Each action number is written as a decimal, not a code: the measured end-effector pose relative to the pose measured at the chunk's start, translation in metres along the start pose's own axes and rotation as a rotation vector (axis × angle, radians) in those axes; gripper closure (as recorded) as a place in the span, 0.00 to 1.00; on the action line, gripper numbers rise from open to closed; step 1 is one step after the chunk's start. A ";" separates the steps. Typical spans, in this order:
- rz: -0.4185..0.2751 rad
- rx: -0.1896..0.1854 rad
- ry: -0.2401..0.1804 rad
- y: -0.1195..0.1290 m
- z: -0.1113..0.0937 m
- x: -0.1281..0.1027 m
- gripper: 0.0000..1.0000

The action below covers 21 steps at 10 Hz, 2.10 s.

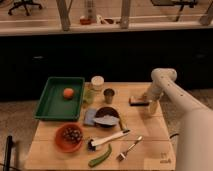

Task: Place eraser in table surface

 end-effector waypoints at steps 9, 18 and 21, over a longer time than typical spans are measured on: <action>0.013 0.056 -0.025 -0.012 -0.007 -0.017 0.20; 0.016 0.085 -0.069 -0.034 0.002 -0.042 0.74; 0.005 0.079 -0.072 -0.036 0.006 -0.044 0.99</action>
